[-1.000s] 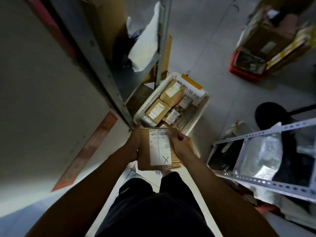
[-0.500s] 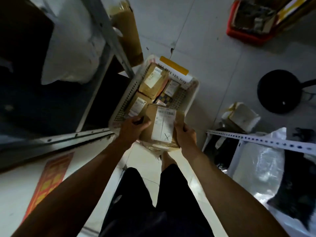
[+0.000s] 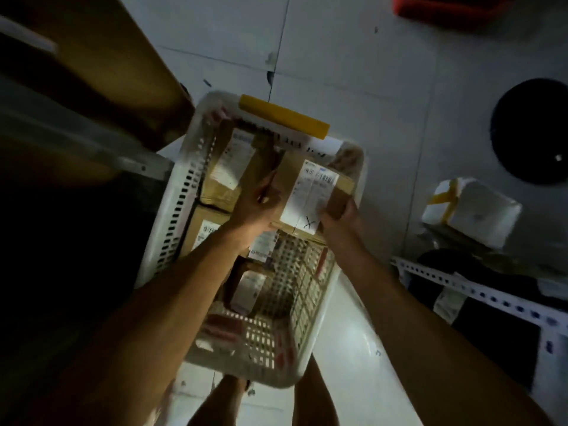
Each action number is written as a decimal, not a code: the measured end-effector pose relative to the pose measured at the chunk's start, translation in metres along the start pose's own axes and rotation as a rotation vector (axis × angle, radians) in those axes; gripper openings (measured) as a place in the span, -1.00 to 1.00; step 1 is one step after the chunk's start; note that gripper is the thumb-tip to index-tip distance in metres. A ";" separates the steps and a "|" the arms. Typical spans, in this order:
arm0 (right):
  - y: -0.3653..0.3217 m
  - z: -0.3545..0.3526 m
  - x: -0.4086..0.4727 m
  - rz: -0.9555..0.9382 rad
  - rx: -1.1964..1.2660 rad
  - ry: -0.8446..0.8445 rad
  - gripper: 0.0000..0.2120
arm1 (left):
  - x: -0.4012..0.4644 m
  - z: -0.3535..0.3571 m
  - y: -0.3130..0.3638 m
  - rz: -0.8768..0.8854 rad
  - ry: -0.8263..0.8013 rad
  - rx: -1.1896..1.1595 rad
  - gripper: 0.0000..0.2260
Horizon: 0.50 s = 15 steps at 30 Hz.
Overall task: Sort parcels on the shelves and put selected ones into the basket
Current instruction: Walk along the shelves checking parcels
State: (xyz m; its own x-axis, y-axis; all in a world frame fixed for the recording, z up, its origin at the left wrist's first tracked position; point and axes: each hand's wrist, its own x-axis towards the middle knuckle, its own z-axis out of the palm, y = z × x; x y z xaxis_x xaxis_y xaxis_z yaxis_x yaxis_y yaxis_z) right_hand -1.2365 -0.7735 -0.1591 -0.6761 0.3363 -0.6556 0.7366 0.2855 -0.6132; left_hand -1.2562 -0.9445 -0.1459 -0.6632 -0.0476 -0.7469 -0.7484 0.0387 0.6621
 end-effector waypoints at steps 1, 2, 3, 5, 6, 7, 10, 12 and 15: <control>0.002 0.007 0.014 -0.034 -0.079 0.012 -0.37 | 0.021 0.001 -0.008 -0.004 -0.025 -0.032 -0.58; 0.007 0.016 0.028 -0.071 -0.152 0.013 -0.25 | 0.039 0.002 -0.014 0.004 -0.048 -0.055 -0.54; 0.013 0.023 0.041 -0.120 -0.220 0.000 -0.16 | 0.056 0.004 -0.022 0.017 -0.067 -0.074 -0.50; 0.024 0.037 0.065 -0.223 -0.352 -0.062 -0.11 | 0.084 0.011 -0.036 0.047 -0.090 -0.093 -0.42; 0.030 0.041 0.074 -0.246 -0.457 -0.110 -0.12 | 0.095 0.019 -0.042 0.071 -0.083 -0.087 -0.44; 0.035 0.043 0.079 -0.232 -0.576 -0.164 -0.14 | 0.102 0.028 -0.048 0.108 -0.071 -0.056 -0.51; 0.049 0.044 0.084 -0.260 -0.730 -0.162 -0.13 | 0.111 0.048 -0.060 0.192 0.040 0.103 -0.73; 0.060 0.045 0.080 -0.355 -0.778 -0.085 -0.12 | 0.113 0.051 -0.065 0.216 0.070 0.182 -0.67; 0.070 0.048 0.075 -0.474 -0.895 -0.053 -0.18 | 0.108 0.051 -0.066 0.316 0.049 0.287 -0.65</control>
State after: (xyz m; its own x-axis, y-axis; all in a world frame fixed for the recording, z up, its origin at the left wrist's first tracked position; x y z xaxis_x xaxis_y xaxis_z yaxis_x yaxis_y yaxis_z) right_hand -1.2364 -0.7712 -0.2723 -0.8864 -0.0198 -0.4625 0.1217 0.9540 -0.2740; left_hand -1.2786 -0.9010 -0.2740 -0.8644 -0.0357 -0.5016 -0.4832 0.3350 0.8089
